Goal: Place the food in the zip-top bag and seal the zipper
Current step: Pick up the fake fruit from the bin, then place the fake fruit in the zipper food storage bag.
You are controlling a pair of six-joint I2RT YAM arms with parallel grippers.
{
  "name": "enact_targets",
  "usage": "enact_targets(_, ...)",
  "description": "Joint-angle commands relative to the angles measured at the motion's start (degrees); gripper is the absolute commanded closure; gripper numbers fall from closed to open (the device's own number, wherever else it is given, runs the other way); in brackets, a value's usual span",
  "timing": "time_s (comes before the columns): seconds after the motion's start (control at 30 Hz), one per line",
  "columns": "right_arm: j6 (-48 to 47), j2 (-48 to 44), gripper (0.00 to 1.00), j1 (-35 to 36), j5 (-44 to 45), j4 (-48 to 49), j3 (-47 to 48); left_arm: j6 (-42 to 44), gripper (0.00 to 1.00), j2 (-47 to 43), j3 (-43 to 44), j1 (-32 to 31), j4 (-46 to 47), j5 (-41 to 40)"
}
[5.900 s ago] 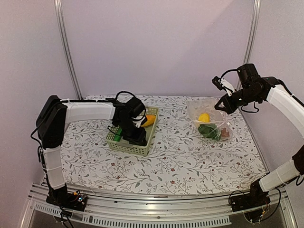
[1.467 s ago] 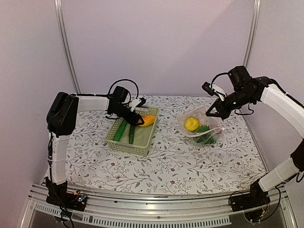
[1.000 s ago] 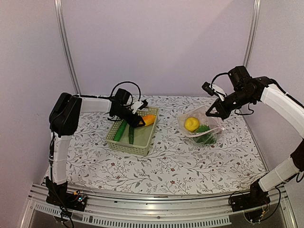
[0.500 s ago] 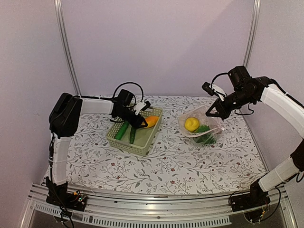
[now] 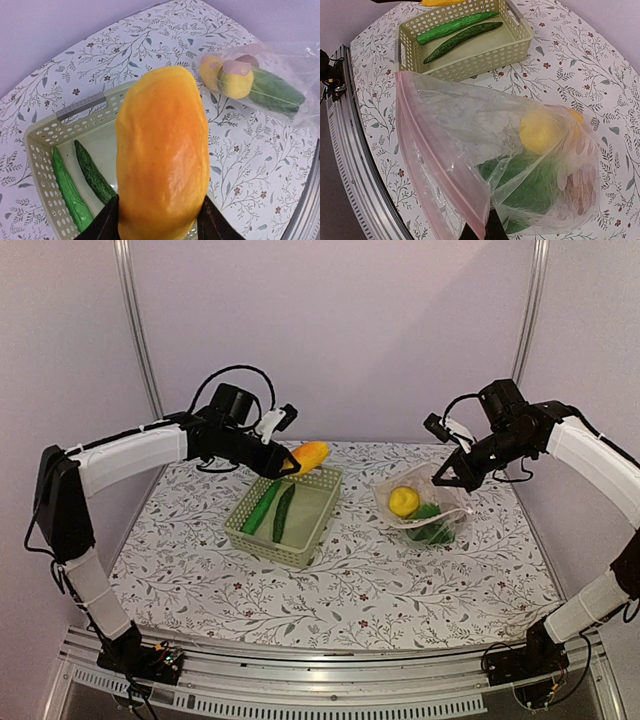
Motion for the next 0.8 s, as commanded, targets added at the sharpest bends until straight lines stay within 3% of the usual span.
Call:
enact_targets(0.0, 0.54, 2.16, 1.00, 0.17, 1.01, 0.55, 2.02, -5.40, 0.70, -4.28, 2.82, -4.44, -4.65, 1.63)
enact_targets(0.37, 1.78, 4.44, 1.00, 0.60, 3.18, -0.05, 5.38, -12.39, 0.75, -5.84, 11.57, -15.21, -4.52, 7.22)
enact_targets(0.77, 2.78, 4.03, 1.00, 1.22, 7.41, -2.56, 9.00, -14.77, 0.78, 8.83, 28.45, -23.74, -16.40, 9.45)
